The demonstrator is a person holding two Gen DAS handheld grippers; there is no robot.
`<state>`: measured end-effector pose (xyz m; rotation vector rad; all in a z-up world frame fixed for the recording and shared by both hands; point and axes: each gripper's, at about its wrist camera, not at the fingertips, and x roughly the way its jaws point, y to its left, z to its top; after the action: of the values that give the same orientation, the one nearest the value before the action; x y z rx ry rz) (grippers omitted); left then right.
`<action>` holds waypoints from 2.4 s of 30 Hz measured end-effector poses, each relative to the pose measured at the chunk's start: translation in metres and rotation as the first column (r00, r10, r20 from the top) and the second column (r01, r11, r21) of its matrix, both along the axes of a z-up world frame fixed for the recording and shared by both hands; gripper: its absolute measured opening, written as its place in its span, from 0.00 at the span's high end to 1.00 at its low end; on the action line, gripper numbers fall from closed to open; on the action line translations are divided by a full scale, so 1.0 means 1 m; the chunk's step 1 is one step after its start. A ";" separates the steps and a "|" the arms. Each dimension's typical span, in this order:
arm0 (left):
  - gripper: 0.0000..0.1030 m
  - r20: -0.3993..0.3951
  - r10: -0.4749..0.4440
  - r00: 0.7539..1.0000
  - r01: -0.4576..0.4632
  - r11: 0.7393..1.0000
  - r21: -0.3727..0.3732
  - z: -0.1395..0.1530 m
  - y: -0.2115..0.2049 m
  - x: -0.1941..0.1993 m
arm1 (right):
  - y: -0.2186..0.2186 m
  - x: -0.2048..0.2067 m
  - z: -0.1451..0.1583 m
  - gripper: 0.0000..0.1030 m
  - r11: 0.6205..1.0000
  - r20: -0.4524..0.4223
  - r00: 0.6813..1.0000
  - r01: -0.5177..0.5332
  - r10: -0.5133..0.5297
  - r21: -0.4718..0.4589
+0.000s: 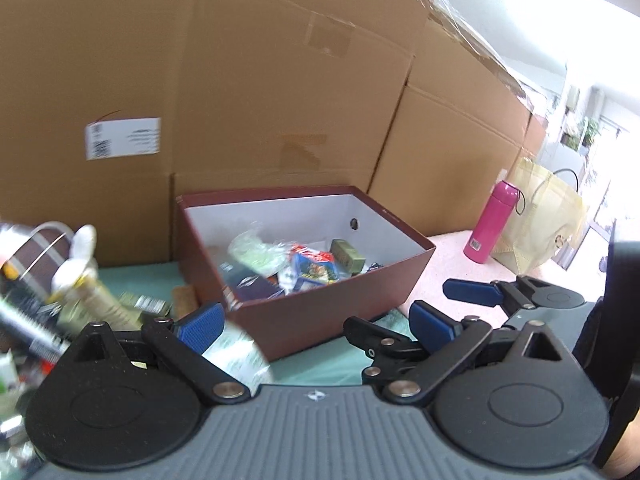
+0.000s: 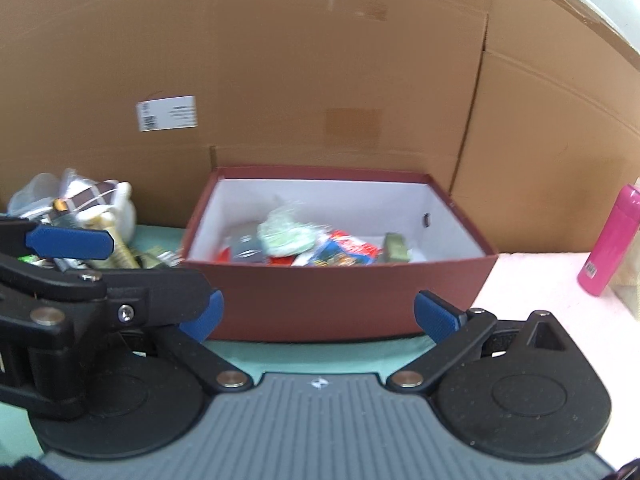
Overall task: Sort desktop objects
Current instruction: 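Withdraw both tools from the box back toward the pile, then grasp the clear bag holding a black brush with the left tool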
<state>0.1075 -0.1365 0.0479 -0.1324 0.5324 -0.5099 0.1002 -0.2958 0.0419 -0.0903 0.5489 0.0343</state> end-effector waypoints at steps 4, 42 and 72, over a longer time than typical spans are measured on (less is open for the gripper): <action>0.01 0.006 0.041 0.999 -0.041 0.999 -0.016 -0.004 0.018 -0.021 | 0.020 -0.017 -0.003 0.03 0.999 0.007 0.999 -0.042 0.042 0.004; 0.22 -0.085 0.373 0.924 -0.378 0.924 -0.052 -0.063 0.215 -0.047 | 0.210 -0.024 -0.080 0.04 0.854 -0.066 0.861 -0.488 0.505 0.179; 0.42 -0.200 0.097 0.975 -0.112 0.992 -0.064 -0.072 0.147 -0.078 | 0.142 -0.067 -0.097 0.04 0.871 -0.180 0.854 -0.464 0.488 0.163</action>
<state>0.0297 0.0105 -0.0238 -0.2836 0.6960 -0.4160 0.0334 -0.1537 -0.0547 -0.1108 0.7317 0.5695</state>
